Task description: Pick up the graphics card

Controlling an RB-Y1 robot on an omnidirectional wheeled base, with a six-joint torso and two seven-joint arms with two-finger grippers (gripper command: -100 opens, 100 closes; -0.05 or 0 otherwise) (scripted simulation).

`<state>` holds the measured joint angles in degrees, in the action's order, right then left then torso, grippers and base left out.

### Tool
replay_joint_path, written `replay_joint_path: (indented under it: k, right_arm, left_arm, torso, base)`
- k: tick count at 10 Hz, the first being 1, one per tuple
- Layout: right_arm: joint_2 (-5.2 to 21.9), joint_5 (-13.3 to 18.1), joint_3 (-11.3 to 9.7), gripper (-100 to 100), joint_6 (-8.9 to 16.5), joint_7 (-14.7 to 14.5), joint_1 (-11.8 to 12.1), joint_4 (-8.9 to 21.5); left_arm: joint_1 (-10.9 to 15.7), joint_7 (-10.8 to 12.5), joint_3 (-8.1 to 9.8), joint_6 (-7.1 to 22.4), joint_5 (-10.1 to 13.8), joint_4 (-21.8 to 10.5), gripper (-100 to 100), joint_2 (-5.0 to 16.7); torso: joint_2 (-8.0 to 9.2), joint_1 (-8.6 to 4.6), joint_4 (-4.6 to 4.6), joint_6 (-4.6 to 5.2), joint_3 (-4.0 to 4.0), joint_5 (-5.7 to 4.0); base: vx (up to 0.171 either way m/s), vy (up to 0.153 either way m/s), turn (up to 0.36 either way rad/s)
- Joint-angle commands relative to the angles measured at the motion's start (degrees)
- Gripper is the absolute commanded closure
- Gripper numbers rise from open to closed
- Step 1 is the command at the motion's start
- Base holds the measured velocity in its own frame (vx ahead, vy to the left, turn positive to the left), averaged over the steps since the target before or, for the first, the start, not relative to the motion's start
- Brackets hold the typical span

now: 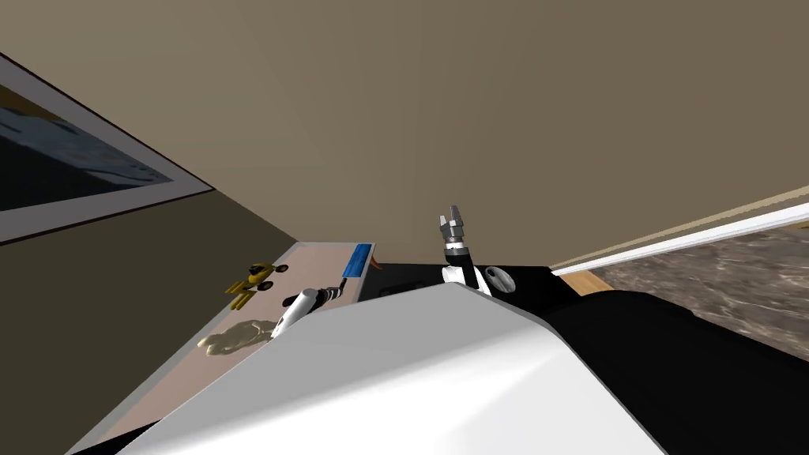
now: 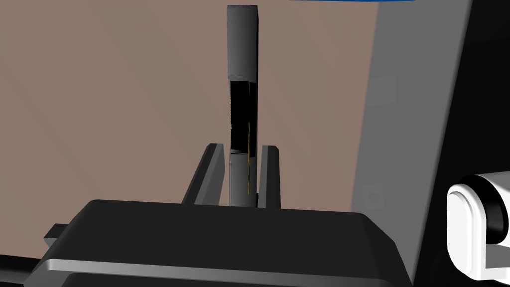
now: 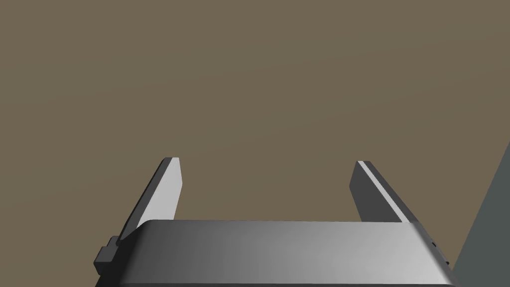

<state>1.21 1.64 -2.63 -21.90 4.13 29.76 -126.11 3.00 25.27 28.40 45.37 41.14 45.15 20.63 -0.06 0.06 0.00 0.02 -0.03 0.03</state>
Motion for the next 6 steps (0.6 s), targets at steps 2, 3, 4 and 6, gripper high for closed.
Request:
replay_joint_path:
  k: [2, 3, 4, 6]
  right_arm:
    - [0.00, 0.00, 0.00, 0, 0.00, 0.00, 0.00, 0.00]
    - [0.00, 0.00, 0.00, 0, 0.00, 0.00, 0.01, 0.00]
    - [0.00, 0.00, 0.00, 0, 0.00, 0.00, 0.00, 0.00]
    - [0.00, 0.00, 0.00, 0, 0.00, 0.00, -0.01, 0.00]
  left_arm:
    - [0.24, 3.62, -4.61, 0.33, 0.56, 2.39, 100, -0.24]
    - [0.24, 3.62, -6.37, 0.33, 0.56, 2.39, 100, -0.24]
    - [0.24, 3.62, -8.09, 0.33, 0.56, 2.39, 100, -0.24]
    - [-0.36, 4.11, -7.21, 0.73, 0.23, 3.53, 0, -0.41]
  torso:
    - [0.01, -0.01, 0.01, 0.06, 0.01, 0.03]
    - [0.02, 0.01, 0.01, -0.02, 0.01, -0.01]
    - [-0.01, 0.02, 0.00, 0.03, -0.01, 0.02]
    - [0.03, -0.01, 0.01, 0.05, 0.02, 0.01]
  base:
    - [0.009, 0.010, 0.116]
    - [0.012, 0.008, 0.200]
    - [0.005, 0.003, -0.002]
    - [0.001, 0.000, -0.008]
